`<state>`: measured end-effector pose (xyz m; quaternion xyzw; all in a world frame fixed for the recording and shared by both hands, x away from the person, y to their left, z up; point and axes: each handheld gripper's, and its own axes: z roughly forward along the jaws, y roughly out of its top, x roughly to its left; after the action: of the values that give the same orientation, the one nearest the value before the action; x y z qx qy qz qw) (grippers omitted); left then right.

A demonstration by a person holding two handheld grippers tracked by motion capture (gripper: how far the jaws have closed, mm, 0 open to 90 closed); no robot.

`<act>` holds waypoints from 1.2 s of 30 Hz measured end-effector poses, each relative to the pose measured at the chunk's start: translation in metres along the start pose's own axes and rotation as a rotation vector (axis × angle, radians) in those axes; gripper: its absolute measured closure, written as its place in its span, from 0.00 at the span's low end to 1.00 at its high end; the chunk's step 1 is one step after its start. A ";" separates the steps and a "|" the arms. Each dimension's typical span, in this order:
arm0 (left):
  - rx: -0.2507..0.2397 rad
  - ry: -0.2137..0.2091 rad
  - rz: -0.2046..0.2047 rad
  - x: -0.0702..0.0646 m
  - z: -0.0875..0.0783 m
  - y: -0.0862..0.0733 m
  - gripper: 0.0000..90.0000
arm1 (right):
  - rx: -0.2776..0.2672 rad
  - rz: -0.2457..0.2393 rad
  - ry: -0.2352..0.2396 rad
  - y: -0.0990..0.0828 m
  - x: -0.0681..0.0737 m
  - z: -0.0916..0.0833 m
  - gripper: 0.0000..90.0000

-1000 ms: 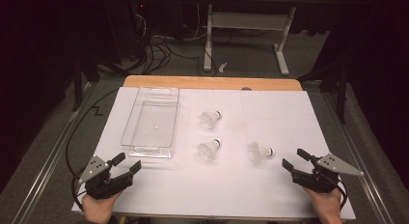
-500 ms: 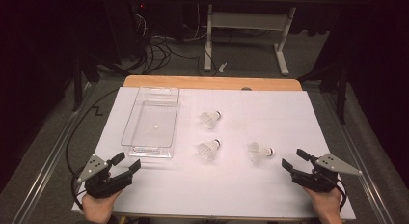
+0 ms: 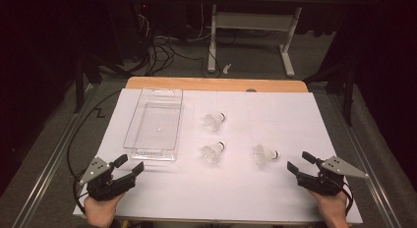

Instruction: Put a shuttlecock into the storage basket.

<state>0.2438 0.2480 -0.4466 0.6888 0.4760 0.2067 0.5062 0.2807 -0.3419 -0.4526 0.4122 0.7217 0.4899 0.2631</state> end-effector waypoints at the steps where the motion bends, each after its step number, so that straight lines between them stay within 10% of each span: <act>1: -0.002 0.000 0.001 0.000 0.000 0.000 0.35 | 0.003 -0.003 0.000 0.000 0.000 0.000 0.33; 36: -0.043 -0.046 0.015 -0.014 0.005 0.022 0.36 | -0.011 -0.007 -0.004 0.000 0.000 -0.002 0.34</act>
<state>0.2505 0.2325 -0.4260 0.6858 0.4546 0.2047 0.5301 0.2791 -0.3425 -0.4521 0.4095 0.7199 0.4920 0.2684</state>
